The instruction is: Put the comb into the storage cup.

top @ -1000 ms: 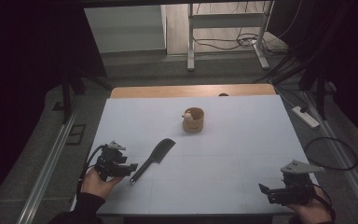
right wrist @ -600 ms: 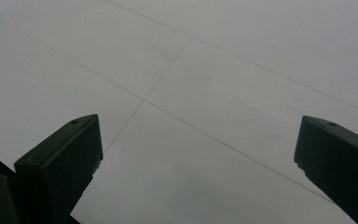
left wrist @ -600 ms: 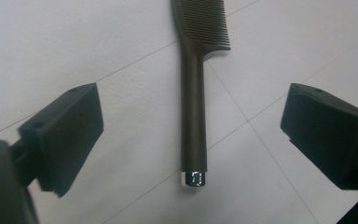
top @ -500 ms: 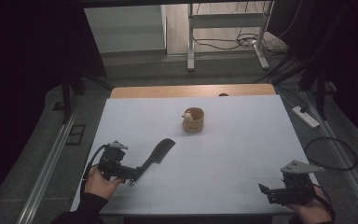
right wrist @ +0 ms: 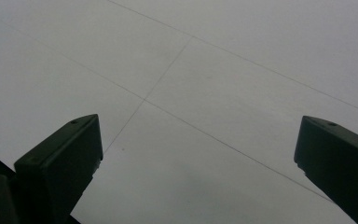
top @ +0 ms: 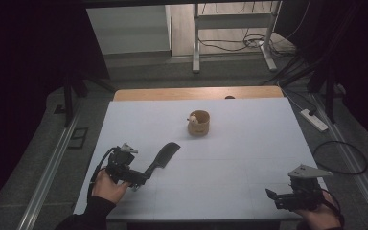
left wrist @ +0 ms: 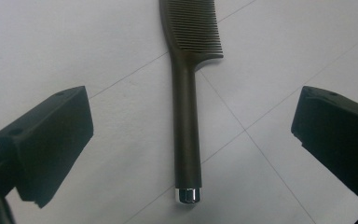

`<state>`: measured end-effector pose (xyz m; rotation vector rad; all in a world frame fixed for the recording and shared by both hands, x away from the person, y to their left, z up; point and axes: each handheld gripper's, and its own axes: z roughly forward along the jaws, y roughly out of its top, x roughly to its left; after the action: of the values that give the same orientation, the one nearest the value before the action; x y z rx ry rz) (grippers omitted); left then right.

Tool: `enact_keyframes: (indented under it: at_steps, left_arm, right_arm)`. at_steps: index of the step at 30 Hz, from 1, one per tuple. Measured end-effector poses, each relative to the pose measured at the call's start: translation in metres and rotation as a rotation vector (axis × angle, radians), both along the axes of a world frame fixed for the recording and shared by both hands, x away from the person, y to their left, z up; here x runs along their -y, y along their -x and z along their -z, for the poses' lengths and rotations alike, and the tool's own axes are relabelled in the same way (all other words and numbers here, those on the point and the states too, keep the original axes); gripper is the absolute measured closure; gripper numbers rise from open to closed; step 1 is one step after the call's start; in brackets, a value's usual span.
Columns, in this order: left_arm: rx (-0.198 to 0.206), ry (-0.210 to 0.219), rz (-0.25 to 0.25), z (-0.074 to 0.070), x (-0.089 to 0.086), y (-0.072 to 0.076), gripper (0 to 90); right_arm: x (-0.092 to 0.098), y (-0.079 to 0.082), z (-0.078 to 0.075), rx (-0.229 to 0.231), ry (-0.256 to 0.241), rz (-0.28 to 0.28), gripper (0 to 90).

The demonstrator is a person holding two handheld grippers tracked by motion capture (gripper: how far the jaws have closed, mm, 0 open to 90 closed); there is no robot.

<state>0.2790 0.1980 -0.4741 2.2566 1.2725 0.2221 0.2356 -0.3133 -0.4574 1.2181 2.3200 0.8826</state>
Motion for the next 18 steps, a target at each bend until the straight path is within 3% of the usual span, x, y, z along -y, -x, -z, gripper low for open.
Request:
enact_keyframes:
  at_steps: [8,18]
  left_arm:
    - [-0.042,0.008,0.004,0.010,0.003,-0.007,0.0]
    - [-0.074,-0.027,0.019,0.023,0.012,-0.015,0.0]
  right_arm:
    - [0.000,0.000,0.000,-0.003,0.000,0.000,0.8]
    - [0.000,-0.001,0.000,-0.003,-0.001,-0.001,0.8]
